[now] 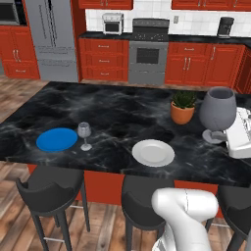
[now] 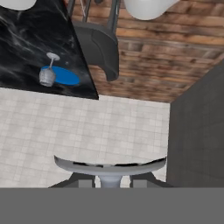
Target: Retrieve the wine glasses from the counter and place one next to each plate.
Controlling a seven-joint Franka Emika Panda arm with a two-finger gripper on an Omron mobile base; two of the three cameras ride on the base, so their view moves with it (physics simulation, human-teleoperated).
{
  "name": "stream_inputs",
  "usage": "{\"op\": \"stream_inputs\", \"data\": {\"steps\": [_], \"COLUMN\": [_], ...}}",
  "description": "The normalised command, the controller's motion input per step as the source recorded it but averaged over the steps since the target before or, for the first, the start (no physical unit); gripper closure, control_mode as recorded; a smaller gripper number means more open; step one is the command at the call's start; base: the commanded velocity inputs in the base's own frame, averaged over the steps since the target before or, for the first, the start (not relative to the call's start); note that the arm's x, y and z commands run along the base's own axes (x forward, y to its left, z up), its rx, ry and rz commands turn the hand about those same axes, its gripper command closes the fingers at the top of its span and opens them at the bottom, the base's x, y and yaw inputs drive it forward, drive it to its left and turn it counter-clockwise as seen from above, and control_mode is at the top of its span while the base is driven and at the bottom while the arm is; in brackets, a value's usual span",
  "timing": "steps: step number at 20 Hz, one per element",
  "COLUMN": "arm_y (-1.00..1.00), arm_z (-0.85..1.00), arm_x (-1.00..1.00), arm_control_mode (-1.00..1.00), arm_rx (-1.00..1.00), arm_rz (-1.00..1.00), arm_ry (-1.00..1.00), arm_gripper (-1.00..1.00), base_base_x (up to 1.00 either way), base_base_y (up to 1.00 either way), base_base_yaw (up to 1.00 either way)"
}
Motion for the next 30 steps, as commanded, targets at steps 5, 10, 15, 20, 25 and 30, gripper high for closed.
{"op": "stream_inputs", "data": {"steps": [5,10,15,20,25,30], "arm_y": [-0.37,-0.42,-0.26,-0.11,-0.08,-0.2], "arm_z": [-0.34,-0.42,-0.47,-0.49,-0.44,-0.39], "arm_x": [0.27,0.23,0.16,0.26,0.34,0.43], "arm_control_mode": [-1.0,-1.0,-1.0,-1.0,-1.0,-1.0], "arm_rx": [0.0,0.0,0.0,0.0,0.0,0.0], "arm_rz": [0.1,0.12,0.08,0.05,0.0,0.0], "arm_ry": [0.08,0.04,0.0,0.0,0.01,0.04], "arm_gripper": [1.0,1.0,1.0,1.0,1.0,1.0], "base_base_x": [0.0,0.0,0.0,0.0,0.0,0.0], "base_base_y": [0.0,0.0,0.0,0.0,0.0,0.0], "base_base_yaw": [0.0,0.0,0.0,0.0,0.0,0.0]}}
